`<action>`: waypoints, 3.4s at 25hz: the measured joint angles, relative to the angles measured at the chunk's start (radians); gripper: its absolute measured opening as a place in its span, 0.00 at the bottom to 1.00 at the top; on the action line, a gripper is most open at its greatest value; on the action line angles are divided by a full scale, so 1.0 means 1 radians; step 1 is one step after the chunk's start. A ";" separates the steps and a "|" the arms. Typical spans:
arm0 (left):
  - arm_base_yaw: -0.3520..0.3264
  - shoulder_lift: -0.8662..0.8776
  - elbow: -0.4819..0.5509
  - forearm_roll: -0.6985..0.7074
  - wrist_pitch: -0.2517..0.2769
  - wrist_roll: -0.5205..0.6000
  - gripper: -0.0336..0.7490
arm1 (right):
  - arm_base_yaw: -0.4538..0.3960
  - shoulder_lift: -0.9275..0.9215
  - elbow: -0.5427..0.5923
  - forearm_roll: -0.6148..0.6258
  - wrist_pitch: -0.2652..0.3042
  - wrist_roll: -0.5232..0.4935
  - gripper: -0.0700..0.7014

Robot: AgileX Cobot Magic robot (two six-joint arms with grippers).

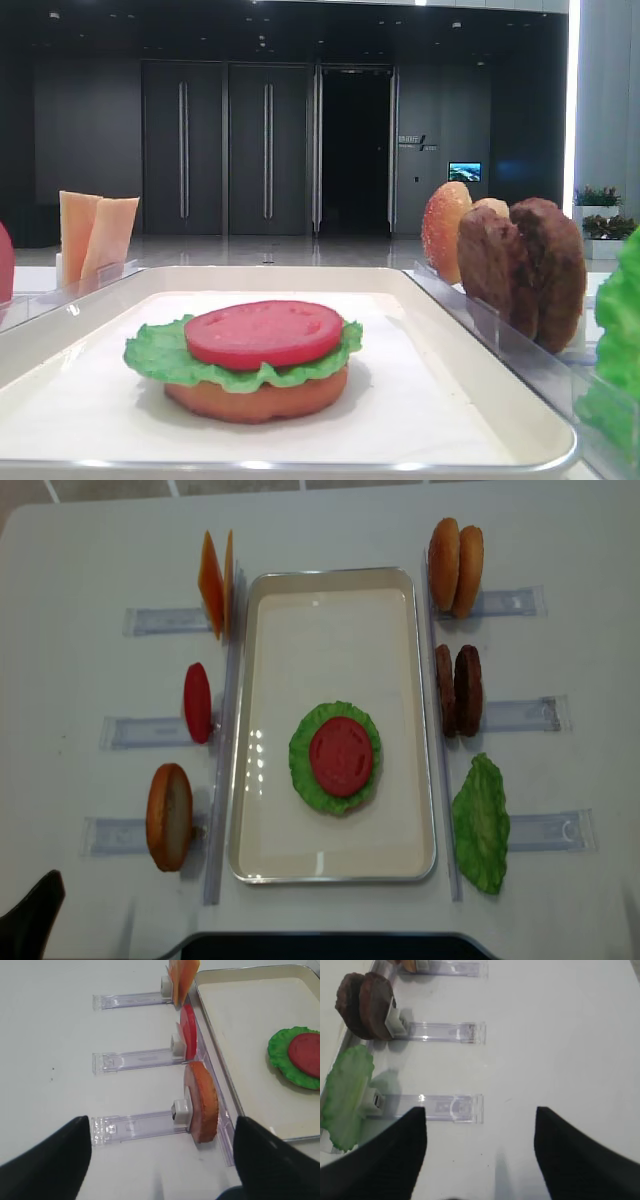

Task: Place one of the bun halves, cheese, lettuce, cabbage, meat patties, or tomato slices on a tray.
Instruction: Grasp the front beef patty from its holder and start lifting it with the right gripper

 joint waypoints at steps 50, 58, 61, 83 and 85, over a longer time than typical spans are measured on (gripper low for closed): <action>0.000 0.000 0.000 0.000 -0.001 0.000 0.93 | 0.033 1.283 -0.721 -0.017 0.077 0.168 0.70; 0.000 0.000 0.000 -0.001 -0.001 0.000 0.93 | 0.216 1.283 -0.721 -0.017 0.077 0.307 0.70; 0.000 0.000 0.000 -0.001 -0.001 0.000 0.93 | 0.293 1.283 -0.721 -0.021 0.069 0.385 0.70; 0.000 0.000 0.000 -0.001 -0.001 0.000 0.93 | 0.644 1.485 -0.862 -0.050 -0.036 0.623 0.72; 0.000 0.000 0.000 -0.001 -0.001 0.000 0.93 | 0.645 1.516 -0.886 -0.050 -0.034 0.623 0.72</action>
